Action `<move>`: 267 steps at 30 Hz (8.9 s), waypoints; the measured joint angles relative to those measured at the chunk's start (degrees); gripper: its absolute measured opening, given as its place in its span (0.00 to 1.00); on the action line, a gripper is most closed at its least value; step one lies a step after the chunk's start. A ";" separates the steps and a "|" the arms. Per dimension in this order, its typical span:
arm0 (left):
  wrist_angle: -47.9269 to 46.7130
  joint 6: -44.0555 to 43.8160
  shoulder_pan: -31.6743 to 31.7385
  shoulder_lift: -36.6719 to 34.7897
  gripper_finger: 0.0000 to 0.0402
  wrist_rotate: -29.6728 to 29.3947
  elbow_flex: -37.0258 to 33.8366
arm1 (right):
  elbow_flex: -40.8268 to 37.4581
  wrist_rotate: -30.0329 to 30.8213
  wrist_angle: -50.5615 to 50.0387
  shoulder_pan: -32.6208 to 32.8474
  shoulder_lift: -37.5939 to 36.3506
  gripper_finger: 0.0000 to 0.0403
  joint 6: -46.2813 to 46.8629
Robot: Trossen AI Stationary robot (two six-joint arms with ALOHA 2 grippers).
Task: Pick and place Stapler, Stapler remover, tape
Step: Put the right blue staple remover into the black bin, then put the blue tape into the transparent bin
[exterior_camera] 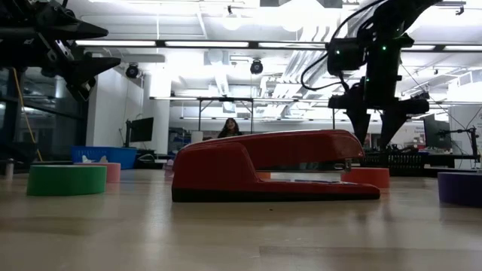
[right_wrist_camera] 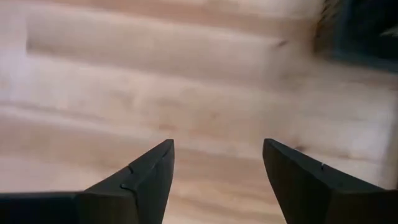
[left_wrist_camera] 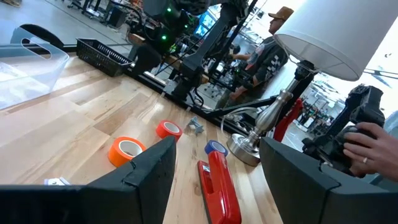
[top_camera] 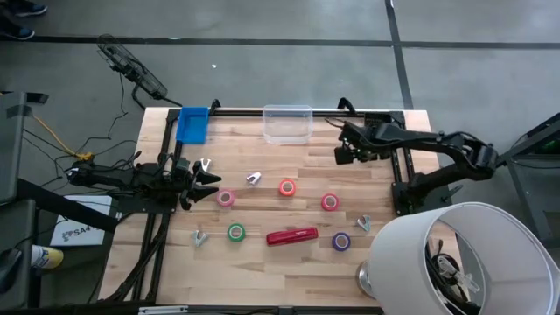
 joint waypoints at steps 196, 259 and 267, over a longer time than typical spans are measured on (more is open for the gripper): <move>0.00 -0.02 0.00 0.00 0.57 0.00 -0.02 | -4.79 20.49 11.01 -6.14 -3.26 0.27 9.12; -0.01 0.00 0.00 -0.01 0.57 0.00 -0.01 | -4.79 18.53 11.25 -16.32 1.06 0.63 3.10; 0.00 -0.01 0.00 -0.02 0.57 0.00 -0.02 | -4.79 17.83 12.46 -15.31 0.93 0.63 0.66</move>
